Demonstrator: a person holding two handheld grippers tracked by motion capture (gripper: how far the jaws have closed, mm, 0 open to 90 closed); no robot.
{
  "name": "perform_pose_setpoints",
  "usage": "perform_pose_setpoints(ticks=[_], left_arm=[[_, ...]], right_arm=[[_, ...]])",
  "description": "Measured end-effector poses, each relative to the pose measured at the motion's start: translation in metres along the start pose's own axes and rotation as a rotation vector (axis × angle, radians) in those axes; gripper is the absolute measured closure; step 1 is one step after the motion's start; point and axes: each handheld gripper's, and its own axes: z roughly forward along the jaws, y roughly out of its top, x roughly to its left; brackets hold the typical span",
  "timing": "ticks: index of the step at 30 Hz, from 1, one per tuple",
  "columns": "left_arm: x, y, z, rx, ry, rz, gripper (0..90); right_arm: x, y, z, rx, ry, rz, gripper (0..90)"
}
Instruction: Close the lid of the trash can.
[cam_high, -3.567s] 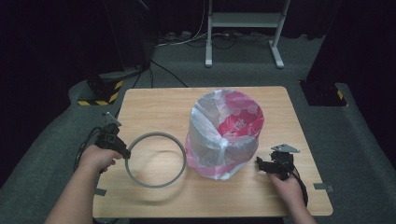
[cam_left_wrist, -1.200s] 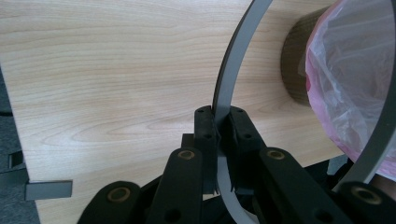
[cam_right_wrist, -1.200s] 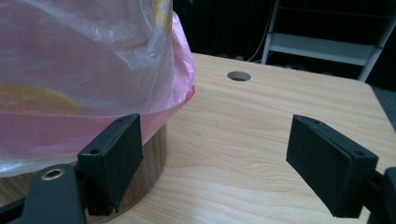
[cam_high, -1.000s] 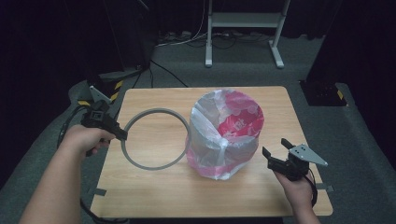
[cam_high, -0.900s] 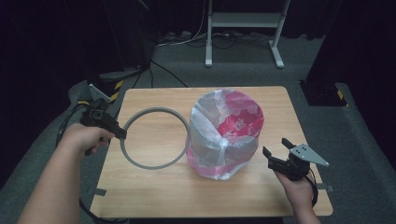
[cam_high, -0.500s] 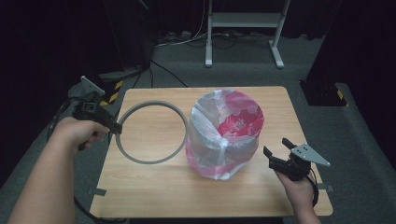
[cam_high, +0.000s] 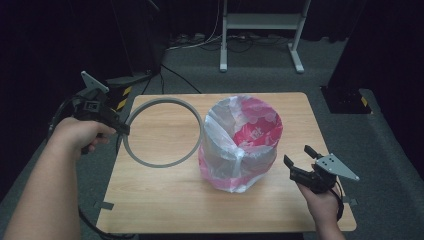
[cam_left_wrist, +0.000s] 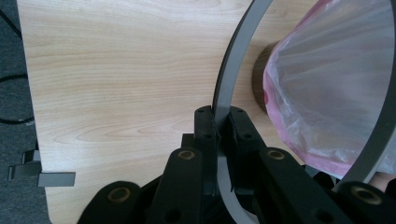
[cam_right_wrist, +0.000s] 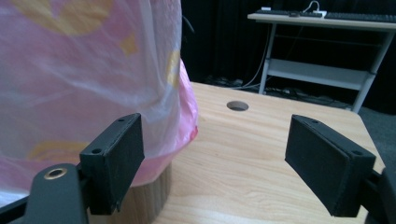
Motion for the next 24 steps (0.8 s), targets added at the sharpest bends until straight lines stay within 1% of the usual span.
perform_pose_setpoints(ticks=[3, 4, 5, 7, 8, 9, 10, 11, 12, 13, 15, 16, 17, 19, 20, 21, 23, 24], left_arm=[[-0.005, 0.001, -0.003, -0.003, -0.001, 0.008, 83.5], [-0.005, 0.001, -0.003, -0.003, -0.001, 0.008, 83.4], [-0.009, 0.002, -0.005, -0.007, -0.005, 0.012, 83.5], [-0.01, 0.003, -0.005, -0.011, -0.008, 0.014, 83.4], [-0.013, 0.003, -0.006, -0.008, -0.008, 0.008, 83.4], [-0.015, 0.004, -0.006, -0.005, -0.003, 0.02, 83.4], [-0.017, 0.004, -0.006, -0.002, -0.007, 0.019, 83.4], [-0.021, 0.006, -0.005, -0.009, -0.012, 0.019, 83.4], [-0.023, 0.007, -0.006, 0.001, -0.01, 0.037, 83.5], [-0.026, 0.008, -0.006, -0.007, -0.014, 0.028, 83.5], [-0.03, 0.009, -0.006, -0.002, -0.011, 0.05, 83.5], [-0.03, 0.009, -0.006, -0.002, -0.011, 0.05, 83.5], [-0.036, 0.01, -0.005, 0.001, -0.008, 0.052, 83.5], [-0.04, 0.012, -0.004, -0.004, -0.01, 0.058, 83.5], [-0.04, 0.012, -0.004, -0.004, -0.01, 0.058, 83.4], [-0.045, 0.014, -0.003, -0.004, -0.008, 0.065, 83.5], [-0.047, 0.014, -0.001, -0.003, -0.014, 0.058, 83.5], [-0.049, 0.015, 0.0, -0.006, -0.011, 0.064, 83.5]], right_arm=[[0.0, 0.007, -0.004, -0.022, -0.002, -0.003, 18.3], [0.0, 0.007, -0.004, -0.022, -0.002, -0.003, 18.3], [-0.001, 0.013, -0.007, -0.042, -0.002, -0.005, 18.3], [-0.001, 0.015, -0.009, -0.051, -0.005, -0.006, 18.3], [-0.002, 0.017, -0.011, -0.06, -0.004, -0.008, 18.3], [-0.001, 0.019, -0.012, -0.069, -0.005, -0.005, 18.6], [-0.002, 0.022, -0.014, -0.081, -0.006, -0.011, 18.6], [-0.002, 0.024, -0.015, -0.084, -0.004, -0.011, 18.7], [-0.002, 0.026, -0.015, -0.087, -0.005, -0.015, 18.6], [-0.002, 0.028, -0.016, -0.092, -0.007, -0.02, 18.7], [-0.002, 0.033, -0.017, -0.105, -0.006, -0.018, 18.7], [-0.002, 0.033, -0.017, -0.105, -0.006, -0.018, 18.7], [-0.001, 0.036, -0.018, -0.116, -0.005, -0.025, 18.7], [0.0, 0.039, -0.018, -0.128, 0.001, -0.028, 18.9], [0.0, 0.039, -0.018, -0.128, 0.001, -0.028, 18.9], [0.001, 0.042, -0.019, -0.142, 0.002, -0.034, 19.3], [0.001, 0.044, -0.019, -0.152, 0.001, -0.032, 19.5], [0.001, 0.045, -0.019, -0.158, 0.0, -0.033, 19.5]])
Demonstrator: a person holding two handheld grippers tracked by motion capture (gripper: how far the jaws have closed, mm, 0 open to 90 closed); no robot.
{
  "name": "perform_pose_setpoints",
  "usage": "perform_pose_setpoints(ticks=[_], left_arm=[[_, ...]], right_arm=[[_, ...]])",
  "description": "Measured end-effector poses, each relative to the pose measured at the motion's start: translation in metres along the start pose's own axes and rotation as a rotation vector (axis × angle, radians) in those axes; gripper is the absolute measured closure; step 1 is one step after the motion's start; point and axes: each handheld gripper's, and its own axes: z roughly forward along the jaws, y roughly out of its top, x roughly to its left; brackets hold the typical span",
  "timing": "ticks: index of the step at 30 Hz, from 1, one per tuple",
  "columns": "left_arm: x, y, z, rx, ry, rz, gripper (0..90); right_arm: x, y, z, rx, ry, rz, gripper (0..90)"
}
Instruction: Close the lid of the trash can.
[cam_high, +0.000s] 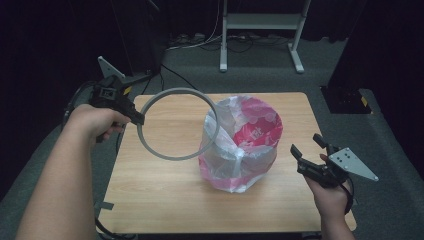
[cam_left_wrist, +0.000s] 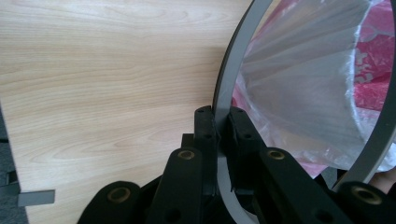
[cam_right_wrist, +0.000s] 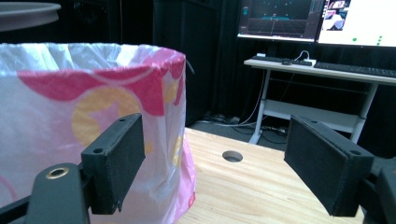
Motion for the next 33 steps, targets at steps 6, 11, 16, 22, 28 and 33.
perform_pose_setpoints(ticks=[6, 11, 16, 22, 28, 33], left_arm=[[-0.006, 0.006, 0.005, -0.002, 0.001, 0.0, 83.5], [-0.018, 0.012, 0.013, 0.011, -0.004, 0.017, 83.4], [-0.031, 0.018, 0.021, 0.02, -0.012, 0.025, 83.5], [-0.05, 0.026, 0.03, 0.036, -0.031, 0.048, 83.4], [-0.064, 0.031, 0.038, 0.049, -0.037, 0.066, 83.4], [-0.076, 0.036, 0.042, 0.051, -0.046, 0.075, 83.5]], right_arm=[[0.001, 0.006, 0.001, -0.02, -0.002, 0.006, 19.5], [0.003, 0.018, 0.006, -0.044, 0.0, 0.0, 19.8], [0.005, 0.028, 0.009, -0.065, 0.002, -0.011, 20.9], [0.004, 0.033, 0.01, -0.088, -0.01, -0.017, 22.4], [0.001, 0.036, 0.011, -0.092, -0.002, -0.009, 22.6], [0.002, 0.038, 0.012, -0.097, 0.003, -0.009, 22.5]])
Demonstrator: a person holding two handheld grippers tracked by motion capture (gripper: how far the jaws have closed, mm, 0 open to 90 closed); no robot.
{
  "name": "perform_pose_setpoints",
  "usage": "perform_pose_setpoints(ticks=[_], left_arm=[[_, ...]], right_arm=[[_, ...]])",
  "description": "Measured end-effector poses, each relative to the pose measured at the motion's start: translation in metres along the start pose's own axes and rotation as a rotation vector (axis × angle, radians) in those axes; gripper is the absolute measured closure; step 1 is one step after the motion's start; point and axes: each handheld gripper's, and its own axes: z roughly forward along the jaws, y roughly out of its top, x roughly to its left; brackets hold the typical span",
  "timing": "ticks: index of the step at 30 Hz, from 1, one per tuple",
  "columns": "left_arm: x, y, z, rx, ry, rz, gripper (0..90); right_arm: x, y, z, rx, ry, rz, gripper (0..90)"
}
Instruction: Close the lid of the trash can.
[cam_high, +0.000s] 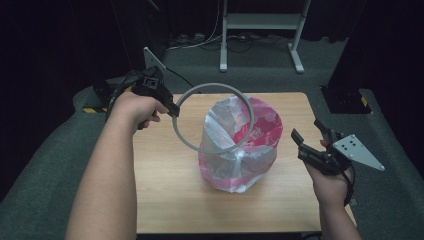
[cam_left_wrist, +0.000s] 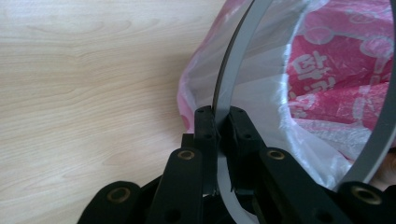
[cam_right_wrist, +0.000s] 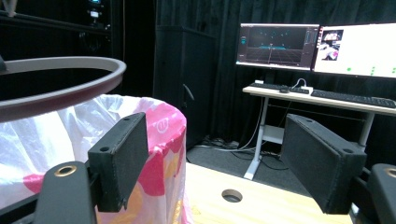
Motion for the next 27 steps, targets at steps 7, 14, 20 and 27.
perform_pose_setpoints(ticks=[7, 14, 20, 27], left_arm=[[-0.018, 0.009, 0.008, 0.012, -0.01, 0.03, 83.5], [-0.035, 0.015, 0.02, 0.032, -0.009, 0.058, 83.5], [-0.041, 0.018, 0.023, 0.032, -0.015, 0.07, 83.5], [-0.05, 0.021, 0.032, 0.045, -0.028, 0.082, 83.5]], right_arm=[[0.004, 0.006, 0.004, -0.02, 0.019, 0.007, 22.7], [0.007, 0.011, 0.005, -0.022, 0.032, 0.004, 23.5], [0.007, 0.014, 0.008, -0.029, 0.038, 0.0, 23.9], [0.008, 0.016, 0.01, -0.034, 0.04, 0.002, 24.4]])
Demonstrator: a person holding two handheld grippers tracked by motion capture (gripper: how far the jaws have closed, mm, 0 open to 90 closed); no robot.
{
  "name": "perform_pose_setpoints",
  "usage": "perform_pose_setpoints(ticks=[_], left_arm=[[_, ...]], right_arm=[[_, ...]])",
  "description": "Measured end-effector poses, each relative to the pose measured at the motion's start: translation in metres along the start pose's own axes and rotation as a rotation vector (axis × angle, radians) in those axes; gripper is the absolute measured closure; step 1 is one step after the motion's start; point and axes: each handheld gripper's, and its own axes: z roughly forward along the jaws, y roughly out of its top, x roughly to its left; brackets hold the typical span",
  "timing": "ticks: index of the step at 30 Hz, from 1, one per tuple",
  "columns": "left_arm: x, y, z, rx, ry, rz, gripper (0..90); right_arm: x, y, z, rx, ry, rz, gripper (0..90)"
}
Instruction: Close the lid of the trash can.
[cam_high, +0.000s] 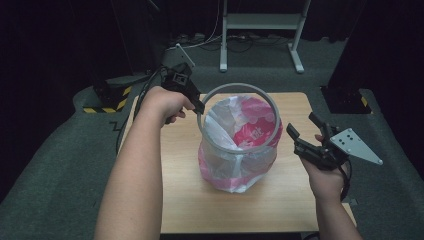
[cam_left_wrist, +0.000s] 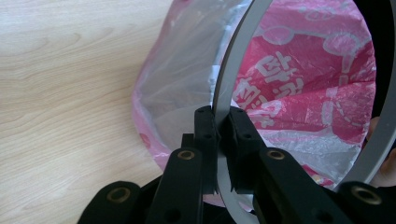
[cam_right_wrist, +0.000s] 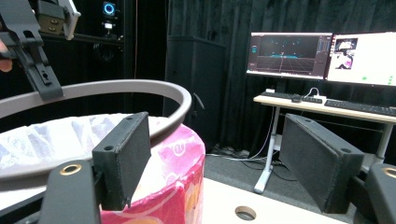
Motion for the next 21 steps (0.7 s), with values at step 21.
perform_pose_setpoints(ticks=[21], left_arm=[[-0.012, 0.008, 0.015, 0.037, 0.063, 0.022, 83.4]], right_arm=[[0.004, -0.005, 0.015, 0.035, 0.024, 0.003, 25.8]])
